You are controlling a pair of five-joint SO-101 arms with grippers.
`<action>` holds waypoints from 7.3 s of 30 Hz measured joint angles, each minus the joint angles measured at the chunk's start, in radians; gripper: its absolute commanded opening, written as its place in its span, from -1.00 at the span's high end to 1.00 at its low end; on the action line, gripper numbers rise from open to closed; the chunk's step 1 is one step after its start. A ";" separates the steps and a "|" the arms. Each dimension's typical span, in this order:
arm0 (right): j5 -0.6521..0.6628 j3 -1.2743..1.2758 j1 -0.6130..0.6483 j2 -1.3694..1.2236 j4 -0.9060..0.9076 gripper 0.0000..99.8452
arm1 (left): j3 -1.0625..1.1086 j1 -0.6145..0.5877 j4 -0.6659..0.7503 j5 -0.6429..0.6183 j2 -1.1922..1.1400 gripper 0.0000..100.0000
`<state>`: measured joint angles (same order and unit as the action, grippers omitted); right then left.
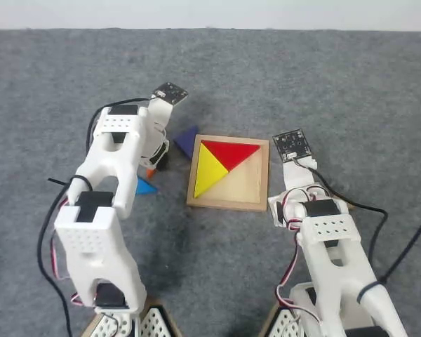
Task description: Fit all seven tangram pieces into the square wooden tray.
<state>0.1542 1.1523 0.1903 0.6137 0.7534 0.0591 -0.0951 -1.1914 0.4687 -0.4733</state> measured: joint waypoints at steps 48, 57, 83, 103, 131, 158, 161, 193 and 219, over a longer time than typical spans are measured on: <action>0.000 0.000 0.000 0.000 0.000 0.98 | -0.025 -0.014 -0.041 -0.026 -0.034 0.72; 0.000 0.000 0.000 0.000 0.000 0.98 | -0.026 -0.023 -0.011 -0.020 0.015 0.70; 0.000 0.000 0.000 0.000 0.000 0.98 | 0.107 0.037 0.092 -0.012 0.069 0.65; 0.000 0.000 0.000 0.000 0.000 0.98 | 0.025 -0.020 0.008 0.000 0.006 0.98; 0.000 0.000 0.000 0.000 0.000 0.98 | 0.058 0.071 -0.169 0.221 0.187 0.71; 0.000 0.000 0.000 0.000 0.000 0.98 | 0.146 0.190 -0.018 -0.319 0.187 0.60; 0.000 0.000 0.000 0.000 0.000 0.98 | 0.146 0.195 -0.021 -0.351 0.187 0.60; 0.000 0.000 0.000 0.000 0.000 0.98 | 0.061 0.161 0.009 -0.374 0.026 0.97; -0.008 -0.124 -0.411 0.000 0.120 0.98 | -0.394 0.505 -0.313 -0.555 0.006 0.97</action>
<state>0.1465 1.0280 -0.2209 0.6137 0.8730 -0.3353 0.4097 -1.5044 -0.0867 -0.4672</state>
